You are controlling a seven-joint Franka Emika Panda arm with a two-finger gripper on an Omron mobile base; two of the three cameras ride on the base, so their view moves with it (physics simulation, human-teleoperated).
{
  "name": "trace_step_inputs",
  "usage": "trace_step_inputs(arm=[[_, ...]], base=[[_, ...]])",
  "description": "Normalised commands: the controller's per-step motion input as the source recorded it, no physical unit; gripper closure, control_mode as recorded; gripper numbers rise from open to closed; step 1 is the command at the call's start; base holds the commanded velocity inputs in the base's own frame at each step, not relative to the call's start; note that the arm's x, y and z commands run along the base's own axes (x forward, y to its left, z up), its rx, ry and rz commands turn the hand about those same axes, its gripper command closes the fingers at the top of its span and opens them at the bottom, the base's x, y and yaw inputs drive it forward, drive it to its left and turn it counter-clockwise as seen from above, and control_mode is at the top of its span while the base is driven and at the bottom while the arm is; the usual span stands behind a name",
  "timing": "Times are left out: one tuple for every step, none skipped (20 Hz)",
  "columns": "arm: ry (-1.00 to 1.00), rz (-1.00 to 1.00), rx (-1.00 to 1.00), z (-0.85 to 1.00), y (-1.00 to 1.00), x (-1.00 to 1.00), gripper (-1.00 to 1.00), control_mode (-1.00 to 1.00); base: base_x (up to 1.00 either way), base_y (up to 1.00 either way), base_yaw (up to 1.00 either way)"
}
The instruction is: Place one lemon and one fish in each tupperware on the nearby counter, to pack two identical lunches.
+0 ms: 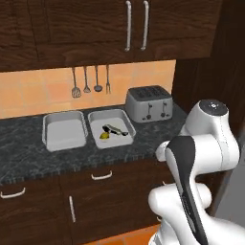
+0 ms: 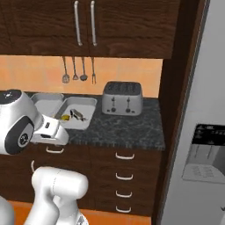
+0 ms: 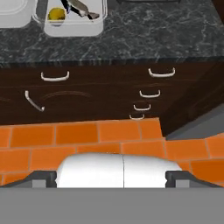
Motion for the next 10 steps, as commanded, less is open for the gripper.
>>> trace_step_inputs(arm=[[0.00, 0.00, 0.00, 0.00, 0.00, 0.00, -1.00, 1.00], [0.00, 0.00, 0.00, 0.00, 0.00, 0.00, -1.00, 1.00], [0.00, 0.00, 0.00, 0.00, 0.00, 0.00, -1.00, 1.00], [0.00, 0.00, 0.00, 0.00, 0.00, 0.00, -1.00, 1.00], [0.00, 0.00, 0.00, 0.00, 0.00, 0.00, -1.00, 1.00], [0.00, 0.00, 0.00, 0.00, 0.00, 0.00, -1.00, 1.00], [0.00, 0.00, 0.00, 0.00, 0.00, 0.00, -1.00, 1.00], [0.00, 0.00, 0.00, 0.00, 0.00, 0.00, -1.00, 1.00], [0.00, 0.00, 0.00, 0.00, 0.00, 0.00, -1.00, 1.00], [0.00, 0.00, 0.00, 0.00, 0.00, 0.00, -1.00, 1.00]], base=[[-0.11, -1.00, -0.11], [0.00, -1.00, -0.09], [0.00, -1.00, -0.06], [0.00, -1.00, -0.02], [0.00, -1.00, 0.00], [0.00, -1.00, 0.00], [0.00, -1.00, 0.00], [0.00, -1.00, 0.00], [0.00, -1.00, 0.00], [0.00, -1.00, 0.00]])
